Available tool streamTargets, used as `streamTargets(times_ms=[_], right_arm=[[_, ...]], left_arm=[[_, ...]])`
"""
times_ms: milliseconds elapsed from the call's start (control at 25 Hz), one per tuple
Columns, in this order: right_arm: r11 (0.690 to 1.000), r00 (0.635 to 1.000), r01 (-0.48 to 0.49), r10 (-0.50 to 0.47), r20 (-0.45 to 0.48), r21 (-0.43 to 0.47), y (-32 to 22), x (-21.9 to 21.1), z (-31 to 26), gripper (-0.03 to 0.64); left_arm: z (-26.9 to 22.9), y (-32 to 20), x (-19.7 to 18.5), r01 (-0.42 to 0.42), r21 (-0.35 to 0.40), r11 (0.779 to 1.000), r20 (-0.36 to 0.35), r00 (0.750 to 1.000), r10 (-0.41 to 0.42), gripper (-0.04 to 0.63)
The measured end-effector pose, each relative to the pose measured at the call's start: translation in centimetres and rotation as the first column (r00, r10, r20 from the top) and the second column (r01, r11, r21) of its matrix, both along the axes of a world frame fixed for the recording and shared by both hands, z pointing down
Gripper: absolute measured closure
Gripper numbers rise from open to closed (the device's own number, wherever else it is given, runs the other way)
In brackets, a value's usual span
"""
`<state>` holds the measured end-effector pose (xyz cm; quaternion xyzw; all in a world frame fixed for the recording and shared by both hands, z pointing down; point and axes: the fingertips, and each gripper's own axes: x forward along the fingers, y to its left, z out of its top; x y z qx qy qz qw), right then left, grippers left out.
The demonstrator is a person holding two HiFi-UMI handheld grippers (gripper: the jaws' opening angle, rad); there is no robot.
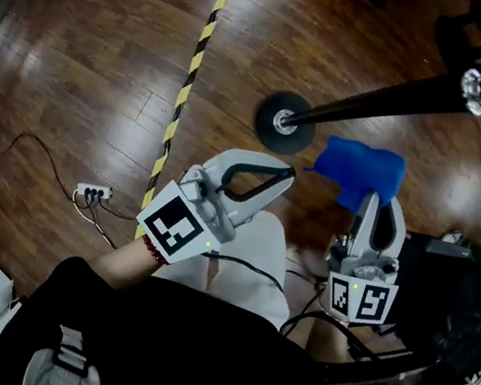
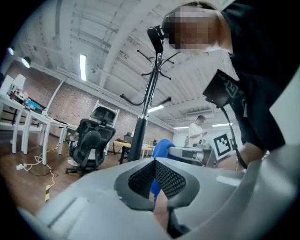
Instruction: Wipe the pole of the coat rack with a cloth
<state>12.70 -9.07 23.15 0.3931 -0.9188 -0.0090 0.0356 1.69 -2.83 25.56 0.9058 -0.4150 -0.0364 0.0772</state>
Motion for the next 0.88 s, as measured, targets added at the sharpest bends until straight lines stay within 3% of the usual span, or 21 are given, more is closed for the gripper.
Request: streamTargets(times_ms=[120,240,320,440,560,640,760,880], right_arm=[[0.999,0.998,0.045,-0.045,0.039,0.006,3.7,-1.1,-9.3,0.586],[1.0,0.998,0.028,-0.028,0.059,-0.005,7.4,-1.8,-18.0,0.586],[0.999,0.999,0.022,-0.023,0.023,0.025,9.5,-2.0,-23.7,0.586],[0.994,0.999,0.023,-0.025,0.02,0.106,11.2,-1.4,-30.8,0.586],[0.985,0.998,0.001,-0.013,0.069,0.17,11.8,-0.4,-33.5,0.586],[0.988,0.992,-0.025,0.007,0.123,0.15,12.3,-0.9,-33.5,0.586],[0.996,0.983,-0.027,0.01,0.183,0.089,13.5,-1.3,-32.8,0.586],[0.998,0.982,-0.013,0.0,0.191,0.063,14.2,-1.1,-32.1,0.586]], left_arm=[[-10.4,1.4,-0.6,-0.014,0.061,0.998,-0.036,0.999,0.016,0.589],[-21.5,3.3,-2.1,0.044,0.107,0.993,-0.161,0.987,-0.026,0.589],[-27.8,4.6,-2.0,0.066,0.148,0.987,-0.138,0.989,-0.046,0.589],[-34.6,5.7,-1.1,0.068,0.221,0.973,-0.009,0.998,-0.068,0.589],[-38.5,5.9,-1.9,0.035,0.322,0.946,0.156,0.984,-0.089,0.589],[-39.9,5.5,-2.4,0.006,0.343,0.939,0.168,0.983,-0.067,0.589],[-38.6,5.9,-1.0,-0.042,0.27,0.962,0.147,0.989,0.002,0.589],[-36.0,6.8,0.1,-0.034,0.211,0.977,0.158,0.988,0.001,0.589]])
